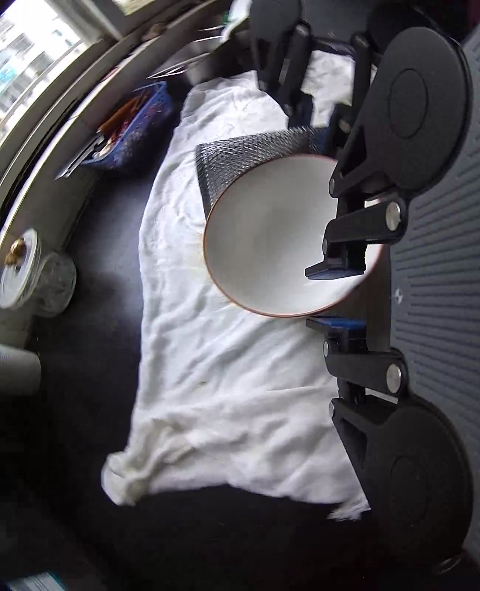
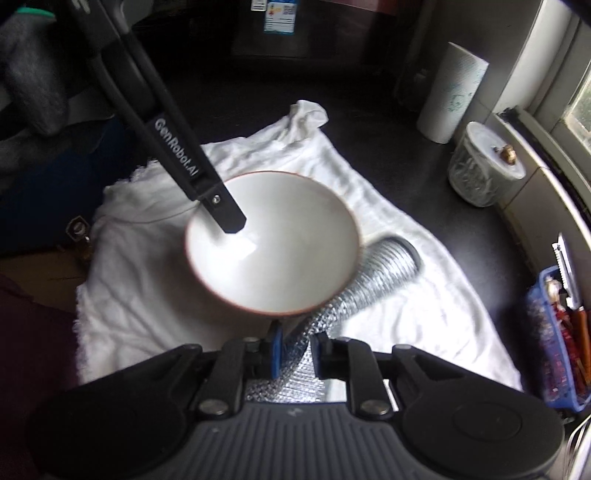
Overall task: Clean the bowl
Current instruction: 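Keep rubbing the mesh pad along the bowl's outer wall while the left gripper holds it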
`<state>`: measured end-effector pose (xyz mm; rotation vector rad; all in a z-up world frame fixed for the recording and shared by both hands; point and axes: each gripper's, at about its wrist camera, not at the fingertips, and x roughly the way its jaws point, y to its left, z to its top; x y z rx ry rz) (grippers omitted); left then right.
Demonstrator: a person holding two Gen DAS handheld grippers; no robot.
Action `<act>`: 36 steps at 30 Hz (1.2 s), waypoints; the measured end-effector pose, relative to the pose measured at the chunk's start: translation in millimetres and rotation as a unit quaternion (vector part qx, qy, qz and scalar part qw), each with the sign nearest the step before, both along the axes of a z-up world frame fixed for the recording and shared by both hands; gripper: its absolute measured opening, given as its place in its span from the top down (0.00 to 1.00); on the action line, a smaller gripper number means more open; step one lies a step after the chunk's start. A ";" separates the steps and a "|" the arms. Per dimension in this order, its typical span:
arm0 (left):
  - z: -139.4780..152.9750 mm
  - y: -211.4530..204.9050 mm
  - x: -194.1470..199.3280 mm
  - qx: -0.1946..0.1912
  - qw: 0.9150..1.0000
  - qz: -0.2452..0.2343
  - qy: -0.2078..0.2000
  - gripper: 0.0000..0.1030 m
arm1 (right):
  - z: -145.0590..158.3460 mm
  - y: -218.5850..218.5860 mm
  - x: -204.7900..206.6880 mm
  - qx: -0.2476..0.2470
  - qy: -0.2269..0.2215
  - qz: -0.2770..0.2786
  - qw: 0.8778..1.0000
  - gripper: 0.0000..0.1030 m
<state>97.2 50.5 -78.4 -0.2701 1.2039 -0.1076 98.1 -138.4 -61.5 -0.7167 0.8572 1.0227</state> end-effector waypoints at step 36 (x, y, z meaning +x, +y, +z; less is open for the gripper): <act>5.0 -6.6 2.5 0.016 1.000 0.003 0.010 0.78 | -0.7 -0.2 3.6 0.007 0.008 -0.009 1.000 0.82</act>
